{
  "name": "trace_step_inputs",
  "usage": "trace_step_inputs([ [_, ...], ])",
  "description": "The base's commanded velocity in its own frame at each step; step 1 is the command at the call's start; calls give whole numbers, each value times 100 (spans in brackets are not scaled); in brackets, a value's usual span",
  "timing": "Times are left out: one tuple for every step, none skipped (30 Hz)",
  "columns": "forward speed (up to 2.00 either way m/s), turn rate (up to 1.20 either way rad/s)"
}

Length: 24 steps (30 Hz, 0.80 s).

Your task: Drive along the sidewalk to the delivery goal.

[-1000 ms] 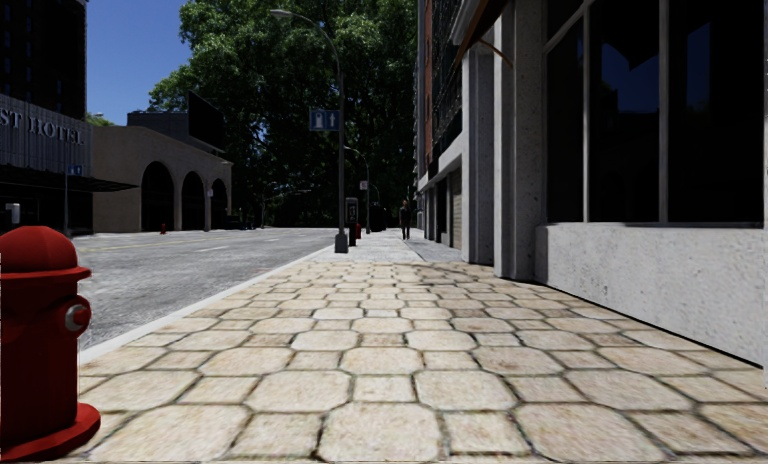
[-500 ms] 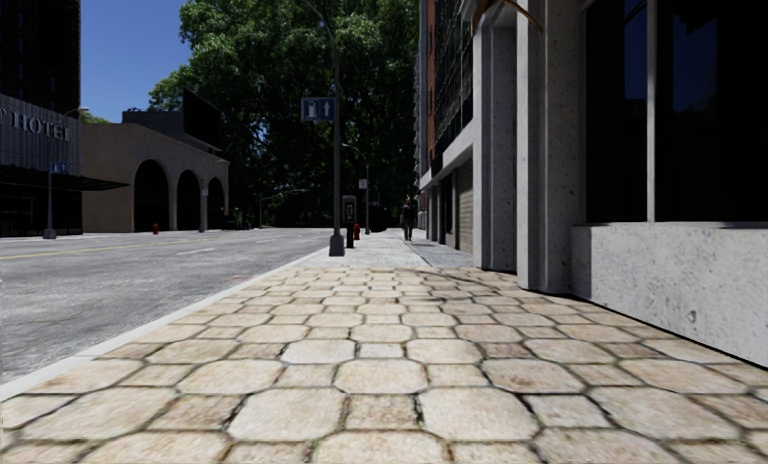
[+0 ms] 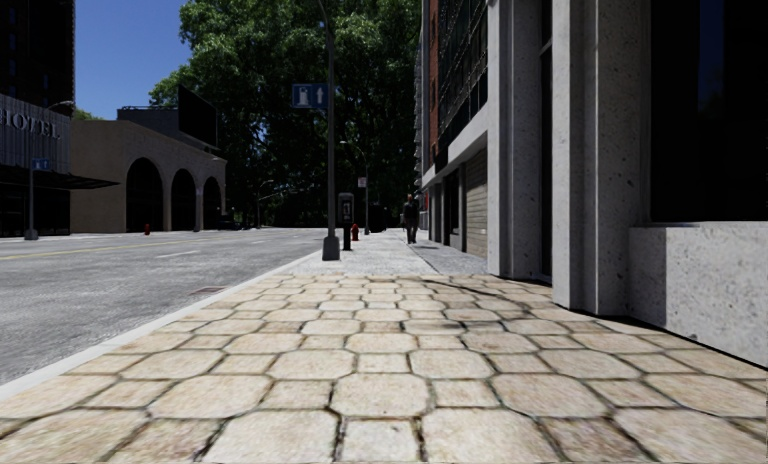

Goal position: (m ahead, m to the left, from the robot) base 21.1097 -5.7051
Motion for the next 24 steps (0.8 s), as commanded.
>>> trace_step_inputs([
  [200,0],
  [200,0],
  [200,0],
  [200,0],
  [200,0],
  [200,0],
  [200,0],
  [200,0],
  [200,0],
  [200,0],
  [200,0],
  [200,0],
  [200,0],
  [200,0],
  [200,0],
  [200,0],
  [200,0],
  [200,0],
  [200,0],
  [200,0],
  [200,0],
  [200,0],
  [200,0],
  [200,0],
])
